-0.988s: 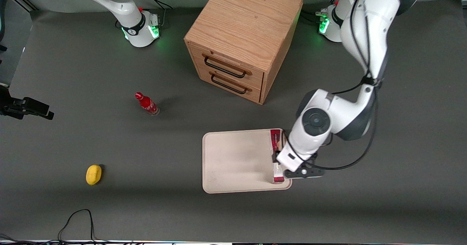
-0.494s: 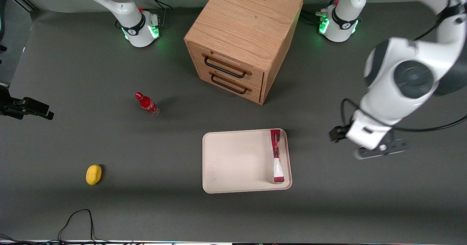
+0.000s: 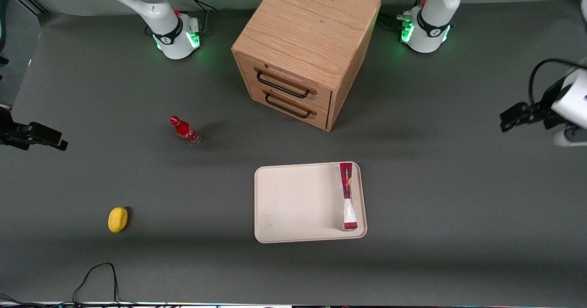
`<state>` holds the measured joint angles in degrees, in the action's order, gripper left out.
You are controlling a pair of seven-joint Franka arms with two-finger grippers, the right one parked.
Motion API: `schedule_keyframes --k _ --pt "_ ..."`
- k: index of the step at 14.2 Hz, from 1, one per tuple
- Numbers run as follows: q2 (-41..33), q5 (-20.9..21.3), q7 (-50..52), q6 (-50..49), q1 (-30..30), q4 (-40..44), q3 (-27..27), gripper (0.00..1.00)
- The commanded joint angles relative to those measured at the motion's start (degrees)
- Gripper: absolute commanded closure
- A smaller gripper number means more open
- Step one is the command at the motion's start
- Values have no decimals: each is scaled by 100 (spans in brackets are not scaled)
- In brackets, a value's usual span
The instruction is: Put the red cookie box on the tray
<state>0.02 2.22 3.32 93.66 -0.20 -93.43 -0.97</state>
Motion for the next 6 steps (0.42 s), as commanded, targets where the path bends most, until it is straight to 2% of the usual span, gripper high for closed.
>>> schedule_keyframes --k 1,6 --pt "-862 -133 -304 -207 108 -675 -69 0" --pt "-1101 -213 -744 -286 152 -852 -70 0"
